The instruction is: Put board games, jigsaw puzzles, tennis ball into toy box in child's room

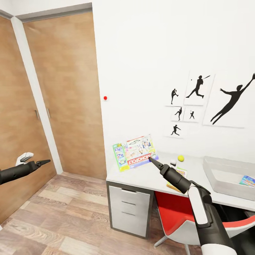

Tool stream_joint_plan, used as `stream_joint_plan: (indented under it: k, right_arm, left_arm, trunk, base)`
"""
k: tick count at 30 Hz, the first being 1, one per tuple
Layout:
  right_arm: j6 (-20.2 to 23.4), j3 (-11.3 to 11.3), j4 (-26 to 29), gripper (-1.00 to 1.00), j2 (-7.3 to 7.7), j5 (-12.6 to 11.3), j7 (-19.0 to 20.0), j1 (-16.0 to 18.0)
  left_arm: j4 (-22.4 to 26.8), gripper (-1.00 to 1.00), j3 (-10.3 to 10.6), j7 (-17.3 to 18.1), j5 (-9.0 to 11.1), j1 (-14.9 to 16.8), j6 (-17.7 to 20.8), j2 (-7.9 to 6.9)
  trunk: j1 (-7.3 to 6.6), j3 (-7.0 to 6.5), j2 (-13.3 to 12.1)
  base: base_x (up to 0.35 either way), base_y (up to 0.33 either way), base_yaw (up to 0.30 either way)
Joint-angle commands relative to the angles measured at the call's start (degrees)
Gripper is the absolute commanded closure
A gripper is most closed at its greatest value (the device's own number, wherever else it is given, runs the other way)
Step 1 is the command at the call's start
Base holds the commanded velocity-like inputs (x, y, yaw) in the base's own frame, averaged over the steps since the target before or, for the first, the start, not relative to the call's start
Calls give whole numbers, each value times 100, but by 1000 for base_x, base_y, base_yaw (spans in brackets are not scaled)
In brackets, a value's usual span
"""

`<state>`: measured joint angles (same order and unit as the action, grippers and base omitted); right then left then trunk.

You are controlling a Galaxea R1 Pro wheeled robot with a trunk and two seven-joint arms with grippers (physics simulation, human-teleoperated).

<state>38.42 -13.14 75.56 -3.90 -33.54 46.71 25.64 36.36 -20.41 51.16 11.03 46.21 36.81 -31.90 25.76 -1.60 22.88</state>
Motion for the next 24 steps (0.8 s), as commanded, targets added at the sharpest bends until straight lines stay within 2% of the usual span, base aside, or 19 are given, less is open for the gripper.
stream_joint_plan:
  k: [1,5,12,24]
  right_arm:
    - [34,-10,10,100,-5,-12,14,3]
    - [34,-5,26,100,-5,-13,12,3]
    - [34,-5,28,100,-5,-17,14,3]
    - [34,-4,29,100,-5,-15,14,3]
  left_arm:
    - [-1,-100,-7,8,22,3,36,0]
    - [-6,-100,-7,8,22,3,36,0]
    - [-6,-100,-7,8,22,3,36,0]
    - [-4,-100,0,8,22,3,37,0]
  trunk:
    - [2,3,4]
    - [2,-1,4]
    - [2,-41,4]
    - [2,-123,4]
  base:
    - [0,0,-1]
    - [0,0,-23]
    - [7,0,-155]
    - [132,49,-183]
